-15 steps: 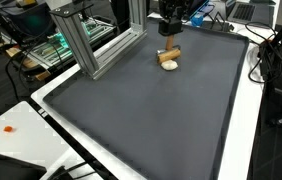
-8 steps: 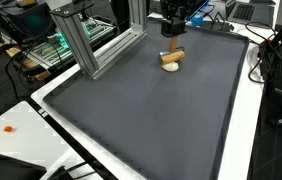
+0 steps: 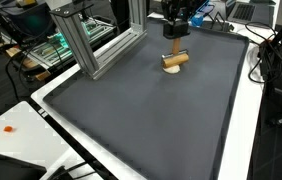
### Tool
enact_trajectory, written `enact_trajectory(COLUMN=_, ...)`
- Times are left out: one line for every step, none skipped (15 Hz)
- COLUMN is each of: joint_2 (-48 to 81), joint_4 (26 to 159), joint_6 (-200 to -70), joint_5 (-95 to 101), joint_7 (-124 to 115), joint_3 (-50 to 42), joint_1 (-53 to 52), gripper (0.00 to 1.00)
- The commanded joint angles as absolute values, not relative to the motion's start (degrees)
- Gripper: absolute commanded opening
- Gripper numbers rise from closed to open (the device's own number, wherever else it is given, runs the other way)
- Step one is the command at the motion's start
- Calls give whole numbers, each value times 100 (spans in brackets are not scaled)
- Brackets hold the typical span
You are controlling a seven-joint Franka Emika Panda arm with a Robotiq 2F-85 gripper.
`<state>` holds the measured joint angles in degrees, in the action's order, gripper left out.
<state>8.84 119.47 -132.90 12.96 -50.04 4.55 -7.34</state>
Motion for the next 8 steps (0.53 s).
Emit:
enact_trajectory(joint_2=1032, joint_4=12087, joint_6=-13717, joint_5=1736, joint_7=-5563, joint_3=248, joint_1=-807, gripper=22)
enact_trajectory(joint_2=1036, joint_4=12090, joint_6=-13749, joint_5=1802, joint_7=-5691, joint_3=227, joint_1=-811, gripper=22)
enact_trajectory(joint_2=1043, joint_4=12096, joint_6=-13775, joint_5=1846, joint_7=-5803, joint_3=209, joint_1=-814, gripper=22)
enact_trajectory(joint_2=1057, joint_4=12098, joint_6=-13797, joint_5=1875, joint_7=-5890, joint_3=196, joint_1=-815, gripper=22)
enact_trajectory(joint_2=1074, joint_4=12094, joint_6=-13785, joint_5=1884, joint_7=-5941, joint_3=189, joint_1=-817, gripper=22)
enact_trajectory(joint_2=1082, joint_4=12099, joint_6=-13806, joint_5=1834, joint_7=-5927, joint_3=194, joint_1=-809, gripper=22)
enact_trajectory(joint_2=1093, joint_4=12095, joint_6=-13805, joint_5=1798, joint_7=-5920, joint_3=196, joint_1=-808, gripper=22)
enact_trajectory(joint_2=1098, joint_4=12092, joint_6=-13801, joint_5=1749, joint_7=-5894, joint_3=200, joint_1=-806, gripper=22)
